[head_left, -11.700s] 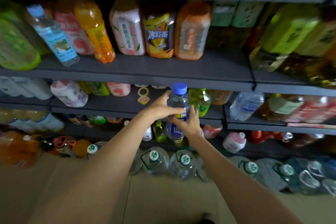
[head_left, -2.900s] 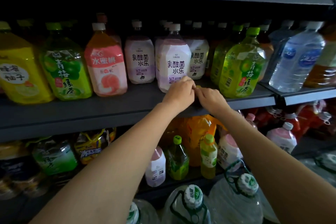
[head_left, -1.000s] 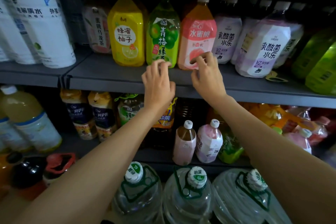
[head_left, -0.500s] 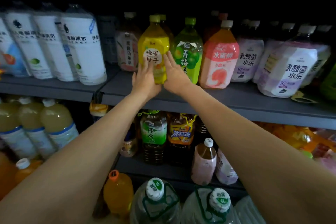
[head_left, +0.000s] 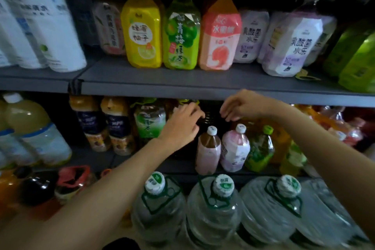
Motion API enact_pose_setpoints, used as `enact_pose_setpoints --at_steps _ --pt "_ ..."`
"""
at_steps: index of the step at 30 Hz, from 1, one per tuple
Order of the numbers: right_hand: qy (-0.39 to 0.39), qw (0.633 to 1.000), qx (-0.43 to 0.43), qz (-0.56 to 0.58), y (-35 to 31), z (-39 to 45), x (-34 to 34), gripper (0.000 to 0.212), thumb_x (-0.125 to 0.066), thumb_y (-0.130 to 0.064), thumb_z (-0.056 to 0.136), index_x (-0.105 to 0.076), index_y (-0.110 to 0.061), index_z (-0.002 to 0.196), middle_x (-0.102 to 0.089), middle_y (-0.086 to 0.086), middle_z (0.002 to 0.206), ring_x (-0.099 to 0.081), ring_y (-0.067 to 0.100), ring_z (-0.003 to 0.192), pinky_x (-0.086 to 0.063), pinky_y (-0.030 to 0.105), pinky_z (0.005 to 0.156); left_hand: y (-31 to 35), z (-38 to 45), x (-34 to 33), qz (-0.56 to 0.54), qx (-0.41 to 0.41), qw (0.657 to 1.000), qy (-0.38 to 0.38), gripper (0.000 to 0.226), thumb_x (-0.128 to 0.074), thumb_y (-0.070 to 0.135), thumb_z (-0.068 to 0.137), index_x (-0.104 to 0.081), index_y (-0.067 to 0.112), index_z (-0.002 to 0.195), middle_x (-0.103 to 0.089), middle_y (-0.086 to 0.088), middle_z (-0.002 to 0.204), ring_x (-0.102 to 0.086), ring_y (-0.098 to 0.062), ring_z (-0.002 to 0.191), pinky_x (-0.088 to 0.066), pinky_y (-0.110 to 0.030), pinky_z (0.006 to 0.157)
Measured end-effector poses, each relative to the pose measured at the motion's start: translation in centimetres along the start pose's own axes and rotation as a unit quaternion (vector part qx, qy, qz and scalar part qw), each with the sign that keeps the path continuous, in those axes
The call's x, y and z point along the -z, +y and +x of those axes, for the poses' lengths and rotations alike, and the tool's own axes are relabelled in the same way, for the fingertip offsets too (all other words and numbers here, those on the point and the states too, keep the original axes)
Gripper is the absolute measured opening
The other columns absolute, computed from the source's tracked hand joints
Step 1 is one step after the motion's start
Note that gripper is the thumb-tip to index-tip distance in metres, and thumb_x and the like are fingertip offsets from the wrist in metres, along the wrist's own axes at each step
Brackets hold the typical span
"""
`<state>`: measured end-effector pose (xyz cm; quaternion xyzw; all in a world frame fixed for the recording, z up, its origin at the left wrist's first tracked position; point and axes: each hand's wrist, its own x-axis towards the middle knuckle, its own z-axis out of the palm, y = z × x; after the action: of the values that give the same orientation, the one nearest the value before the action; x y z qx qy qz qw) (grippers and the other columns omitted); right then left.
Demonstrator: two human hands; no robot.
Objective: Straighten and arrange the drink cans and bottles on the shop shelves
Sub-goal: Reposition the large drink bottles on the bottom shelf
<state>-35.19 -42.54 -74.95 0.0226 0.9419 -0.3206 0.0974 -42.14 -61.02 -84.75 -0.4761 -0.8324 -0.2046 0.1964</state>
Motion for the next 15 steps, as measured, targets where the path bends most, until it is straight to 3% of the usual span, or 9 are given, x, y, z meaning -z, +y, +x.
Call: enact_pose_setpoints --at_steps 1,3,5,7,11,15 --pt "-0.007 1.000 -0.027 -0.010 1.6 -0.1 -0.7 0.039 -0.039 0.020 0.081 -0.064 0.000 0.104 -0.066 0.022 0.108 -0.064 0.026 0.093 -0.053 0.025 0.076 0.2 0.1 -1.1 -0.023 0.030 0.998 -0.045 0.040 -0.043 0.009 0.079 -0.055 0.009 0.117 -0.054 -0.014 0.120 -0.052 -0.030 0.110 -0.043 -0.037 0.093" --pt "0.010 0.998 -0.036 -0.044 4.0 0.5 -2.4 0.043 -0.042 0.018 0.081 -0.063 -0.001 0.114 -0.064 0.015 0.117 -0.061 0.023 0.108 -0.047 0.020 0.085 0.8 0.8 -2.8 -0.066 0.096 0.979 -0.168 0.054 -0.046 0.004 0.087 -0.036 0.008 0.140 -0.033 -0.010 0.147 -0.034 -0.026 0.134 -0.025 -0.030 0.109" --pt "0.022 0.996 -0.025 -0.077 5.0 1.6 -4.1 0.049 -0.042 0.014 0.083 -0.057 -0.006 0.124 -0.058 0.009 0.127 -0.056 0.021 0.117 -0.042 0.018 0.091 1.4 1.7 -4.2 -0.095 0.144 0.954 -0.246 0.062 -0.043 0.000 0.090 -0.021 0.011 0.147 -0.016 -0.005 0.155 -0.019 -0.023 0.142 -0.015 -0.027 0.114" --pt "0.019 0.993 -0.013 -0.114 5.6 3.1 -5.6 0.052 -0.047 0.006 0.085 -0.049 -0.011 0.133 -0.051 0.009 0.136 -0.050 0.023 0.124 -0.040 0.026 0.100 1.9 2.4 -5.3 -0.114 0.177 0.935 -0.286 0.061 -0.041 0.000 0.091 -0.021 0.013 0.147 -0.018 -0.007 0.155 -0.021 -0.024 0.142 -0.017 -0.027 0.113" --pt "0.001 0.987 -0.022 -0.162 6.6 6.7 -9.0 0.048 -0.051 -0.019 0.093 -0.040 -0.013 0.139 -0.045 0.011 0.140 -0.044 0.028 0.127 -0.036 0.031 0.100 1.9 2.5 -6.7 -0.105 0.230 0.927 -0.279 0.051 -0.043 0.002 0.090 -0.042 0.019 0.138 -0.047 -0.011 0.138 -0.046 -0.029 0.125 -0.040 -0.034 0.101" --pt "0.039 0.974 -0.066 -0.212 7.1 8.3 -11.6 0.036 -0.057 -0.025 0.088 -0.053 -0.014 0.122 -0.041 0.014 0.129 -0.052 0.035 0.112 -0.046 0.037 0.087 0.6 0.9 -5.6 -0.103 0.262 0.927 -0.246 0.049 -0.046 -0.002 0.087 -0.045 0.014 0.133 -0.045 -0.009 0.138 -0.043 -0.025 0.126 -0.039 -0.033 0.101"
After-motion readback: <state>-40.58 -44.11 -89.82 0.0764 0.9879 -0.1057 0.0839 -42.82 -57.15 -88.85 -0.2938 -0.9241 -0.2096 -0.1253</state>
